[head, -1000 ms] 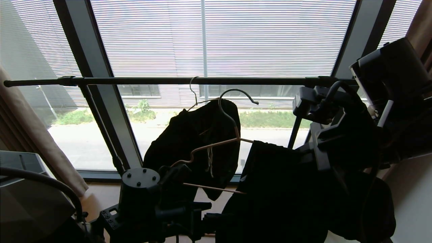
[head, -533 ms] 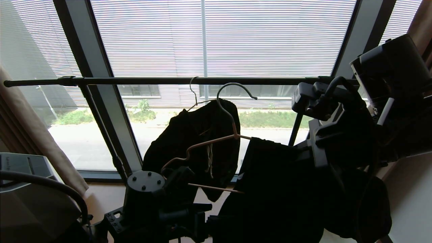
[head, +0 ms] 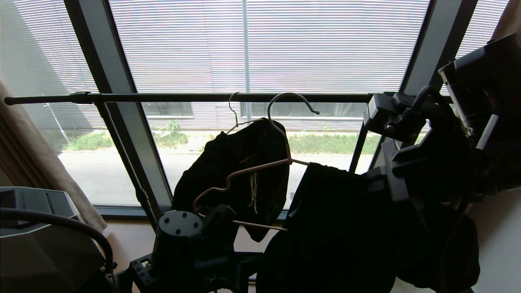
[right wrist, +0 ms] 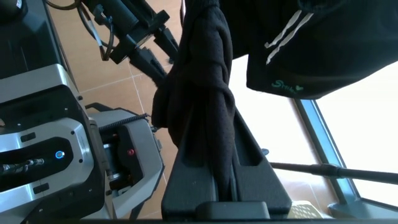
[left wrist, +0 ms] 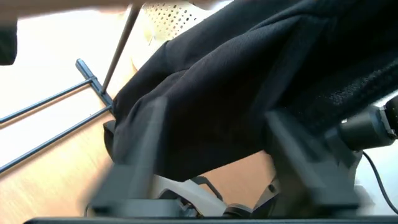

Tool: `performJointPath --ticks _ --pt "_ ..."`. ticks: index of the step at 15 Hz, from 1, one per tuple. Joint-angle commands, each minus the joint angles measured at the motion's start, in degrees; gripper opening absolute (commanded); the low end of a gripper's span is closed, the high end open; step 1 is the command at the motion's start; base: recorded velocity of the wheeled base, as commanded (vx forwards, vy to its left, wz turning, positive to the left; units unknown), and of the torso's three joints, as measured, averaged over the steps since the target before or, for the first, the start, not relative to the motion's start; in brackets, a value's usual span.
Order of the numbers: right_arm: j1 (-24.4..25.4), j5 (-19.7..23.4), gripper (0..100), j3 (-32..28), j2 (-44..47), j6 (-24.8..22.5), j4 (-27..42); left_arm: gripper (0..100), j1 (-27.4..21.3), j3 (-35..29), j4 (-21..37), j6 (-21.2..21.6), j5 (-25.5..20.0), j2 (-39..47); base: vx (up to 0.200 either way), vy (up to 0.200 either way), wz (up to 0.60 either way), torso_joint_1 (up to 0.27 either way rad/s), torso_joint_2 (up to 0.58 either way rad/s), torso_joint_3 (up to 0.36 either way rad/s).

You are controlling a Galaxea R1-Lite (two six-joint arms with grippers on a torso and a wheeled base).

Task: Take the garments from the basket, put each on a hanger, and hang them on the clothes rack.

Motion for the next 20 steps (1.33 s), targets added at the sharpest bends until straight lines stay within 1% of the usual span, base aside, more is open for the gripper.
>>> performJointPath --ticks 1,2,4,6,7,10,13,15,20 --pt "-0.3 0.0 0 0.8 -0.6 0.0 -0.4 0 0.0 0.0 0.0 0.0 0.0 0.1 0.0 0.0 0.0 0.0 0.0 0.0" --pt "-0.4 0.0 0 1.2 -0.9 0.0 -0.6 0 0.1 0.1 0.0 0.0 0.1 -0.1 0.0 0.0 0.0 0.0 0.0 0.0" --pt "-2.7 0.1 0 1.8 -1.2 0.0 -0.7 0 0.8 0.7 -0.1 -0.1 1.7 -0.7 0.0 0.0 0.0 0.0 0.0 0.0" --pt "-4.4 0.5 0 2.2 -1.6 0.0 -0.7 0 2.0 1.8 -1.1 0.0 2.2 -1.4 0.0 0.0 0.0 0.0 0.0 0.0" --pt "-6.0 2.1 0 3.2 -2.2 0.0 -0.7 0 3.4 3.1 -3.4 0.0 2.2 -1.6 0.0 0.0 0.0 0.0 0.0 0.0" --pt "-7.2 2.5 0 5.0 -2.9 -0.1 -0.7 0 5.3 4.4 -6.0 -0.1 2.2 -2.4 0.0 0.0 0.0 0.0 0.0 0.0" --pt "-7.4 2.5 0 6.4 -3.9 -0.1 -0.7 0 6.8 4.6 -6.2 -0.1 2.2 -3.7 0.0 0.0 0.0 0.0 0.0 0.0" --pt "-9.0 2.6 0 7.3 -4.7 -0.1 -0.7 0 7.2 4.8 -6.1 0.0 2.2 -4.2 0.0 0.0 0.0 0.0 0.0 0.0" --pt "-9.4 2.7 0 8.9 -7.4 0.0 -0.7 0 9.2 4.8 -6.2 0.0 2.2 -4.1 0.0 0.0 0.0 0.0 0.0 0.0"
